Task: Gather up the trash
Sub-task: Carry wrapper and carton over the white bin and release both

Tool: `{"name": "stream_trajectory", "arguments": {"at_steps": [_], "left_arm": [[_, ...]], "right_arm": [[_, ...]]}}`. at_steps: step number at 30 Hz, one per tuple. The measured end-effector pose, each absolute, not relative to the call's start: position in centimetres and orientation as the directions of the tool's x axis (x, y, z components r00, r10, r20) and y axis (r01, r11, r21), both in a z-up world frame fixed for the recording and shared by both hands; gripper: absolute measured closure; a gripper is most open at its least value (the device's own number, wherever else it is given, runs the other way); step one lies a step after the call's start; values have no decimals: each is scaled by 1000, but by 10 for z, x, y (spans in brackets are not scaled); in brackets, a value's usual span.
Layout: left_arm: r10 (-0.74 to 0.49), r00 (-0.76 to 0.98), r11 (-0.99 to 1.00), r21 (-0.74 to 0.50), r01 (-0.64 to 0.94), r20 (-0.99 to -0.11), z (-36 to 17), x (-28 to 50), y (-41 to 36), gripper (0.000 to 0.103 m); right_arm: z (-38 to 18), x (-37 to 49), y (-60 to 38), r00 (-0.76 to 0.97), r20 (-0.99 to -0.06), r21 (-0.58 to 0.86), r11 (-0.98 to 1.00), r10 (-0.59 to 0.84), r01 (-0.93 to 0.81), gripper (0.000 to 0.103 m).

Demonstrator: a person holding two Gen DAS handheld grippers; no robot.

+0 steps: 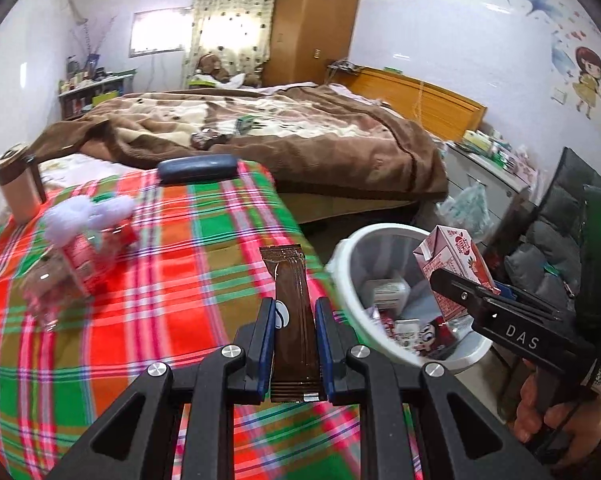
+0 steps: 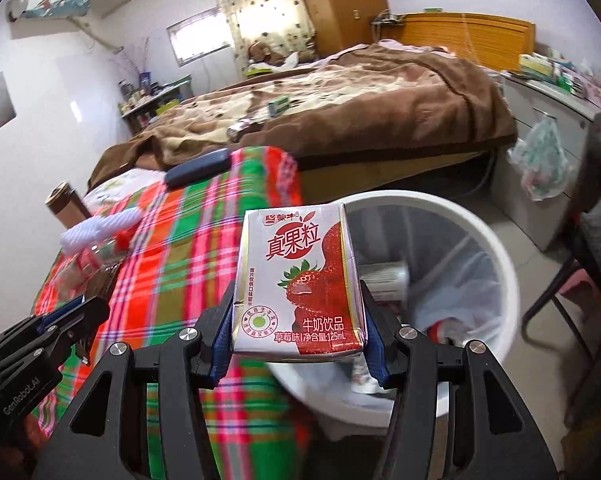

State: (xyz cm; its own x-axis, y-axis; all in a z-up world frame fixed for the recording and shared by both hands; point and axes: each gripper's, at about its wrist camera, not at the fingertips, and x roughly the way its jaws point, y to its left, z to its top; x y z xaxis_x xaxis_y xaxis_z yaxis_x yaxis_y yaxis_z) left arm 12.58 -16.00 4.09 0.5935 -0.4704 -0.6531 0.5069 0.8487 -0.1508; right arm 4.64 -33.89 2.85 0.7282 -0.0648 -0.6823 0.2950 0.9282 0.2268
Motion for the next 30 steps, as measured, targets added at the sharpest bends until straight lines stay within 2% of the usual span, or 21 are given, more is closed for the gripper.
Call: {"name": "stream_trajectory", "arguments": {"at_steps": [16,28,29,30], "left_arm": [[-545,483,763,-168,624,-685,25,129,-248,83],[-532,444,751,-160,640,-721,7,137,-280,83],[-533,441,752,-165,637,-722,6,138,-279,80],[-535,439,752,-170,636,-722,6,139,-278,70]], "right_arm": [[9,38,-391,669,-731,201,895,-133,398,48],[-8,44,-407,627,-769,181,898,-124,400,48],[-8,43,-406,625,-770,175,899,-128,401,48],[-8,43,-407,623,-772,174,900,-128,401,48]]}}
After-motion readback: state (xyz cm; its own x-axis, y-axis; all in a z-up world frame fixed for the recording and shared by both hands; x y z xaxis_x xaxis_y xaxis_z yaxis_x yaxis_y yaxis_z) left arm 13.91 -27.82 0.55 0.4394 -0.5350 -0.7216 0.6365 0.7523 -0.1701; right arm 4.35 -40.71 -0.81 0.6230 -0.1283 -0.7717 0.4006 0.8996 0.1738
